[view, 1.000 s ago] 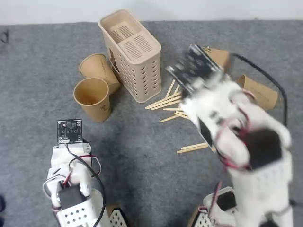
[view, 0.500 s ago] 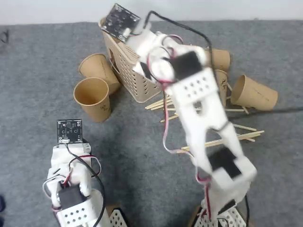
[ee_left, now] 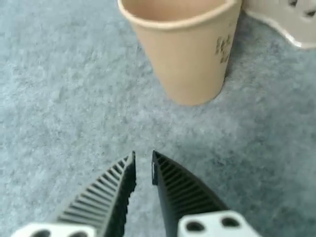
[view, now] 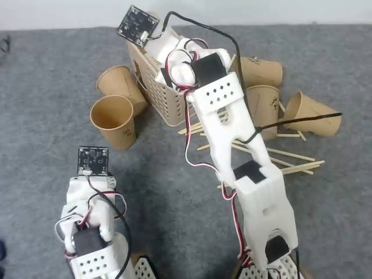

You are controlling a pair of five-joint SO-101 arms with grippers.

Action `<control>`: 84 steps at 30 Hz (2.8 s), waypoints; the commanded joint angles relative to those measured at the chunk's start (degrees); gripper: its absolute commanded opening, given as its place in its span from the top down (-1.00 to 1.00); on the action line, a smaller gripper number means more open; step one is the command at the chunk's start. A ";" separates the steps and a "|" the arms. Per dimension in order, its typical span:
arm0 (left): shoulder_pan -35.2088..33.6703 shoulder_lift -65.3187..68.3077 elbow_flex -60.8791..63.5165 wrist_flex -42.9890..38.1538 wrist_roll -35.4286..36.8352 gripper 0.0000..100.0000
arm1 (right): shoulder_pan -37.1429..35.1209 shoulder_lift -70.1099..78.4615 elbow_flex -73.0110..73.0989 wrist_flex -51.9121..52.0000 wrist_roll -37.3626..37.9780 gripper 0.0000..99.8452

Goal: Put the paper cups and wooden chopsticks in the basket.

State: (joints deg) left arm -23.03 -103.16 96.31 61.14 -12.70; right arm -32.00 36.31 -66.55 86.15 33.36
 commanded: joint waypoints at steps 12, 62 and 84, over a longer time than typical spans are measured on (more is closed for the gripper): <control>0.53 -0.53 -0.57 -1.05 -0.44 0.88 | 2.95 0.75 -2.29 5.49 0.35 0.74; 0.53 -0.53 -0.48 -1.32 -0.44 0.88 | -6.02 -64.84 44.84 12.53 -1.49 0.74; 0.53 -0.53 -0.48 -1.32 -0.44 0.88 | -4.97 -30.02 31.74 -4.00 -1.32 0.73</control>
State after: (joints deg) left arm -22.77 -103.16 96.31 61.14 -12.70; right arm -37.01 1.58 -27.60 83.60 31.60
